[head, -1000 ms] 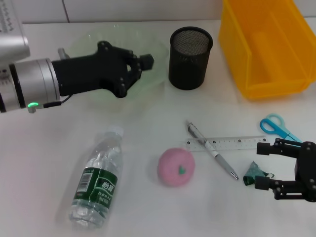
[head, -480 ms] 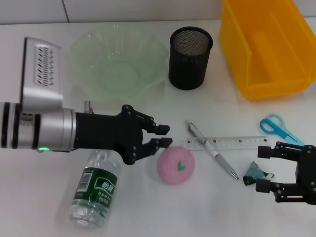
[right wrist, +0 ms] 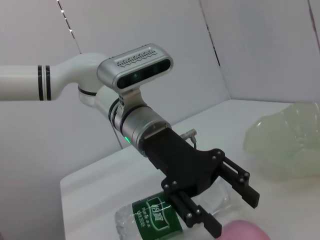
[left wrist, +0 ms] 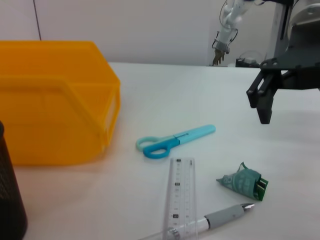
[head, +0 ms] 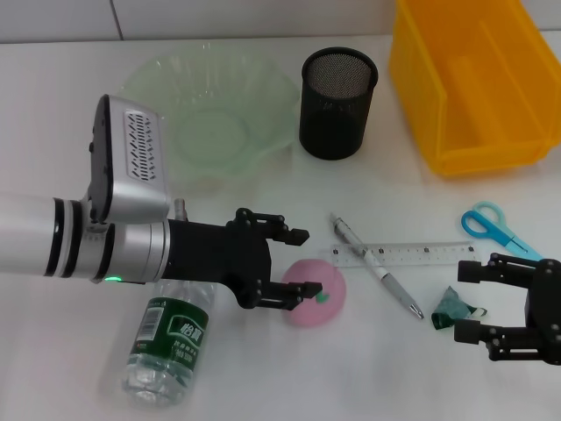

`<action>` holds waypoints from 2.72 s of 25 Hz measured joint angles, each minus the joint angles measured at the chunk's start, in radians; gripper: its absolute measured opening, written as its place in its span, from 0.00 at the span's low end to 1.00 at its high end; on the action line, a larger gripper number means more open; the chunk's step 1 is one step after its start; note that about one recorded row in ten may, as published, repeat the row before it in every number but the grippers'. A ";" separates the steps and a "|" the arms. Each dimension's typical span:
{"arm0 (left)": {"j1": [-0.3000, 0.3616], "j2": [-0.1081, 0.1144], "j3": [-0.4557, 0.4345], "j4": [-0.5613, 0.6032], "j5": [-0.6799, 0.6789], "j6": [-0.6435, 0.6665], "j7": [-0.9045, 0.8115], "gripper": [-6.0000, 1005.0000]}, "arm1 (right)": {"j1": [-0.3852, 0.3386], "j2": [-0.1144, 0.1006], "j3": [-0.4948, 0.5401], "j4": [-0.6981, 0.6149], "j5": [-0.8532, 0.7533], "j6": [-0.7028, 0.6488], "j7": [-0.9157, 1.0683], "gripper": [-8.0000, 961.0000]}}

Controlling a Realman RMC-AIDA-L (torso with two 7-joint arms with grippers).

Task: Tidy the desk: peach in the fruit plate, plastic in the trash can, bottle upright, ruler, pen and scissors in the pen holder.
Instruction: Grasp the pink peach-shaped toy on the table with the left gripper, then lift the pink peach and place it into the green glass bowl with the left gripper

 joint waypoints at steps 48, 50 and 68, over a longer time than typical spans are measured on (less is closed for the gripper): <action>0.017 0.008 -0.272 0.085 -0.158 -0.071 -0.012 0.08 | 0.006 0.000 -0.012 0.014 -0.001 0.016 0.009 0.86; -0.002 0.009 -0.278 0.055 -0.178 -0.160 -0.014 0.07 | 0.005 0.000 -0.012 0.014 -0.001 0.017 0.009 0.86; -0.043 0.004 -0.203 -0.055 -0.184 -0.419 -0.005 0.33 | 0.009 0.000 -0.012 0.025 -0.001 0.023 0.009 0.84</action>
